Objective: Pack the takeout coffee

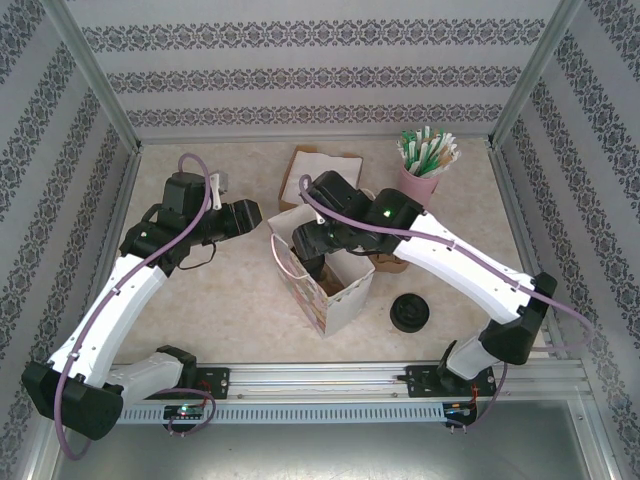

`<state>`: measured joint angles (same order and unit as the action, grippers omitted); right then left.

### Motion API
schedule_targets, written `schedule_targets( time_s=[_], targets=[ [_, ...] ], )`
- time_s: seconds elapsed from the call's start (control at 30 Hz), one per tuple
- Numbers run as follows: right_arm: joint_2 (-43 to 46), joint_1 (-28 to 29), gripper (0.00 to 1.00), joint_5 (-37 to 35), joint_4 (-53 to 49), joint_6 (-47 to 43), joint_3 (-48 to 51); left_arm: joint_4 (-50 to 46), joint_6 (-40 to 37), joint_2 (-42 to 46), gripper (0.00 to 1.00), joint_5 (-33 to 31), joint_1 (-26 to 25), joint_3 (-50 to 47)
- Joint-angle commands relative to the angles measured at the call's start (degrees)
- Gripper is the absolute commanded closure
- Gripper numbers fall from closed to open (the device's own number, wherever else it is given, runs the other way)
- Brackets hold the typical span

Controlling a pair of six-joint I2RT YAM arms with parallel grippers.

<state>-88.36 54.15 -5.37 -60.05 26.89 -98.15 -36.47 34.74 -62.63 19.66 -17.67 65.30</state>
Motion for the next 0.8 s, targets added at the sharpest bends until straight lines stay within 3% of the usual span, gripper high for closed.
schedule_targets(
  time_s=[0.0, 0.33, 0.77],
  targets=[
    [2.6, 0.2, 0.37, -1.7, -2.0, -0.2, -2.7, 0.1, -1.7, -0.1, 0.39, -0.3, -0.5, 2.1],
    [6.4, 0.3, 0.56, -3.0, -7.2, -0.7, -3.6, 0.4, -2.4, -1.4, 0.4, 0.5, -0.5, 2.8],
    [9.8, 0.7, 0.56, -2.1, -9.2, -0.7, -2.6, 0.4, -2.7, -1.8, 0.4, 0.5, -0.5, 3.1]
  ],
)
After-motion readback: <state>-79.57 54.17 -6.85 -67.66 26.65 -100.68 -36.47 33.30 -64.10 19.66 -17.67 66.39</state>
